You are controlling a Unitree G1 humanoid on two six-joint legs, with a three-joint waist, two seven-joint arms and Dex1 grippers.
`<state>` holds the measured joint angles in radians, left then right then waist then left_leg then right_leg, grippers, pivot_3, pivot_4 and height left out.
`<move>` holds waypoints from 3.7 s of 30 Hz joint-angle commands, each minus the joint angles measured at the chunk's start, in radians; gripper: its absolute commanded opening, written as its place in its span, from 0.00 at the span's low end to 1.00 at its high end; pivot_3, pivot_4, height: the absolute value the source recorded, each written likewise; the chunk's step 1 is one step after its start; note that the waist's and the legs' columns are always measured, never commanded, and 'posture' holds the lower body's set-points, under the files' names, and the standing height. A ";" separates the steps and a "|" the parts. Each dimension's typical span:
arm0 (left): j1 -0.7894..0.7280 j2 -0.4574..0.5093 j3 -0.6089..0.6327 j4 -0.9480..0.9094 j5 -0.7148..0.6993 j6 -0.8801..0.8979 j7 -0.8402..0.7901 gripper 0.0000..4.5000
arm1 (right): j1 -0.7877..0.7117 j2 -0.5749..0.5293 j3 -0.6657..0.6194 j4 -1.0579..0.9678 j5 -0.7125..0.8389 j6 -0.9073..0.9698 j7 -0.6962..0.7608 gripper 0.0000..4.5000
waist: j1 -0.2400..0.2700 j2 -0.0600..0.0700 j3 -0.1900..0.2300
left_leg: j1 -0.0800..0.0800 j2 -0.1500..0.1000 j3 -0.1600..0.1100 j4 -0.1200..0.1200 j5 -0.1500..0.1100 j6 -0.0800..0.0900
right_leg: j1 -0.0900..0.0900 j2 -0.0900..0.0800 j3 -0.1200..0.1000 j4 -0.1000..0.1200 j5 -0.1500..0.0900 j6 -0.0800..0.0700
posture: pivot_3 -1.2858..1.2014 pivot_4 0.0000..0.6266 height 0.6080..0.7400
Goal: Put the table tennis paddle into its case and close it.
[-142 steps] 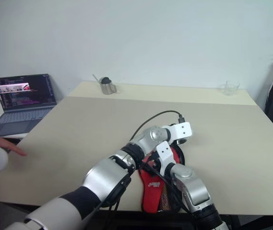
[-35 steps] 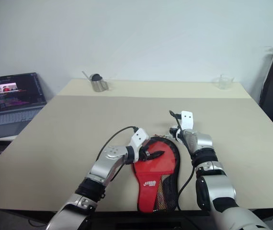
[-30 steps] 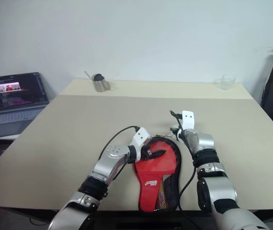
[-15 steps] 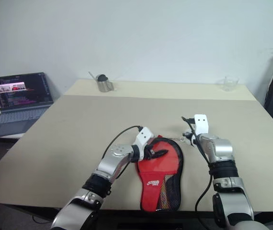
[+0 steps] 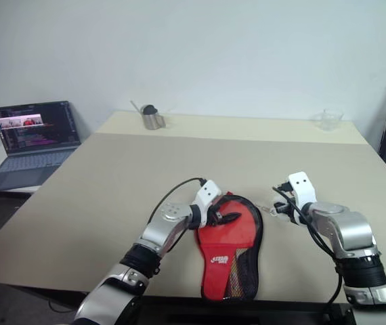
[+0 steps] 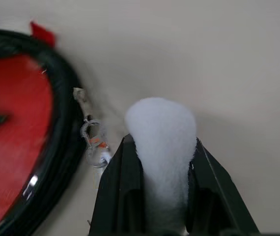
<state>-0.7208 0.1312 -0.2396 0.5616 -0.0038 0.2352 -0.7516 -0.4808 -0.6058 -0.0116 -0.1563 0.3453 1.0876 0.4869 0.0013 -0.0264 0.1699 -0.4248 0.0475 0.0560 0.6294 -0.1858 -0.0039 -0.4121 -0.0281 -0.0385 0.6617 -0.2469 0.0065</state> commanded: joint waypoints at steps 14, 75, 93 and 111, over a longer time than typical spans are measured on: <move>0.028 0.013 -0.033 0.068 0.035 0.023 0.006 0.76 | 0.215 -0.187 0.046 -0.215 0.053 -0.090 0.235 0.12 | 0.000 0.000 0.000 | 0.000 0.000 -0.005 0.000 0.000 0.000 | 0.002 0.000 -0.002 -0.003 0.000 0.000 | 0.52 0.24 1.00; 0.031 0.021 -0.076 0.067 0.055 0.032 -0.027 0.76 | 0.718 -0.442 0.054 -0.564 0.218 -0.387 0.641 0.12 | 0.008 0.000 -0.004 | 0.000 -0.001 -0.016 -0.002 -0.004 -0.003 | 0.010 0.000 -0.011 -0.016 -0.004 -0.006 | 0.52 0.24 1.00; 0.026 0.022 -0.074 0.068 0.055 0.029 -0.028 0.76 | 0.586 -0.454 0.157 -0.611 0.165 -0.256 0.487 0.96 | 0.007 -0.001 -0.005 | 0.000 0.000 -0.016 -0.002 -0.004 -0.003 | 0.010 0.000 -0.011 -0.016 -0.004 -0.006 | 0.52 0.24 1.00; -0.015 0.159 0.028 -0.184 -0.149 0.087 -0.301 0.76 | 0.456 -0.567 -0.094 -0.169 0.075 -0.621 0.728 1.00 | 0.005 -0.002 -0.001 | -0.004 0.000 -0.015 -0.002 -0.004 -0.003 | 0.006 0.004 -0.009 -0.016 -0.001 -0.002 | 0.52 0.24 1.00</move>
<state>-0.7126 0.2811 -0.2309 0.4590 -0.1019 0.2934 -1.0011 -0.0093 -1.1727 -0.0925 -0.3450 0.4393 0.5283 1.1862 0.0063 -0.0286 0.1686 -0.4289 0.0474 0.0406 0.6276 -0.1900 -0.0069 -0.4064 -0.0231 -0.0482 0.6463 -0.2482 0.0046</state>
